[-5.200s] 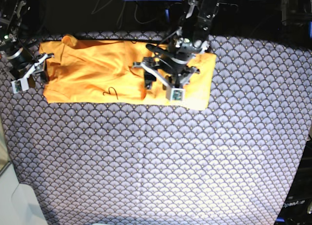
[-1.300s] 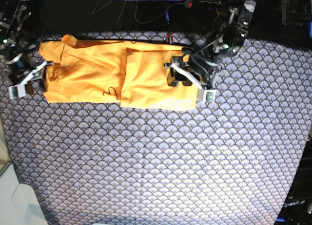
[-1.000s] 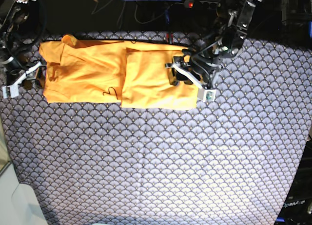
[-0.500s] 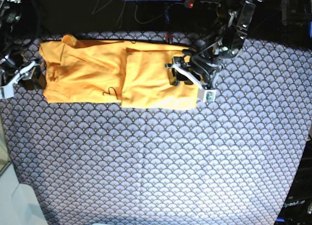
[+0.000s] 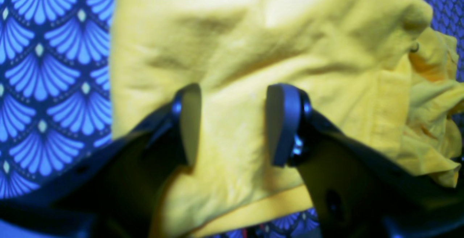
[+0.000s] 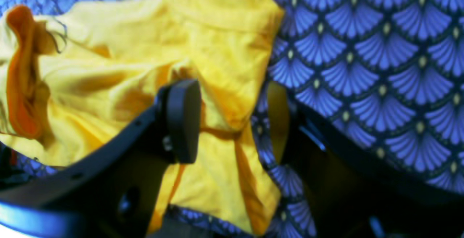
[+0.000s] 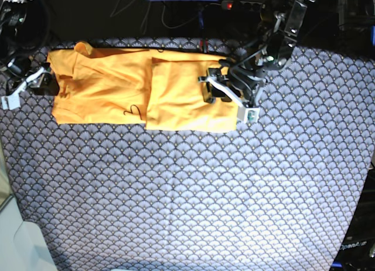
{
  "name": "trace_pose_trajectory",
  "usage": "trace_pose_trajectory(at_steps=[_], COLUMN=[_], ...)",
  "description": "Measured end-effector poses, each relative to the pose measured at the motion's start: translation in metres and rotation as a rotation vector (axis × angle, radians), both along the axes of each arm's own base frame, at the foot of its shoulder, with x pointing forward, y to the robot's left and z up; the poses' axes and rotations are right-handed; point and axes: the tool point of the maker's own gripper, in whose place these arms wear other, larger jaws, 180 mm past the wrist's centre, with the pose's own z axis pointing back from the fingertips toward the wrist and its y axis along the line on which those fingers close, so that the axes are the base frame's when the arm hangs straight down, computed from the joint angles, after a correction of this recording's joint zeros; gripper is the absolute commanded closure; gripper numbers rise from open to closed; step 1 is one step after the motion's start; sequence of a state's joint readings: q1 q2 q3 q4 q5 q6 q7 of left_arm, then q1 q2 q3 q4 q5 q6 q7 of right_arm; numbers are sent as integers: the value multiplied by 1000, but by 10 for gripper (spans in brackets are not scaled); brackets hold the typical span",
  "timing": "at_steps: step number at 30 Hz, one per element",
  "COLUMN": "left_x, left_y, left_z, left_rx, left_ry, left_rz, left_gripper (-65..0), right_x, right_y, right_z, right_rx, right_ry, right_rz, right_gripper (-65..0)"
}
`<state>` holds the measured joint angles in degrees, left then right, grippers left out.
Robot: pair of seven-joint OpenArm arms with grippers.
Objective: Fold the T-shirt properly
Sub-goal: 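Release the folded end and hold the left gripper beside the shirt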
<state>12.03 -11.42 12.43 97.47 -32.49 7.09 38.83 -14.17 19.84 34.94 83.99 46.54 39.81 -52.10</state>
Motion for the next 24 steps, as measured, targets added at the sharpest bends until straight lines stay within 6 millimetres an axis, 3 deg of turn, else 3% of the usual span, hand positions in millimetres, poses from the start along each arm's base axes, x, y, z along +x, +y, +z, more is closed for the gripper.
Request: trace_pose_trajectory(at_steps=[6, 18, 21, 24], left_x=[0, 0, 0, 0], left_y=[0, -1, -1, -1], left_z=[0, 2, 2, 2], left_rx=[0, -2, -3, -2], left_ry=[-1, -5, -5, -3], left_rz=[0, -2, -3, -5], left_gripper=[-288, -288, -288, -288], right_x=[5, 4, 8, 9], right_y=[18, 10, 16, 13], right_z=[-3, -7, -8, -19], right_rx=[21, -40, -34, 8], right_ry=[-6, 5, -4, 12], right_rz=[46, 42, 59, 28], right_gripper=[-315, -315, -315, -315])
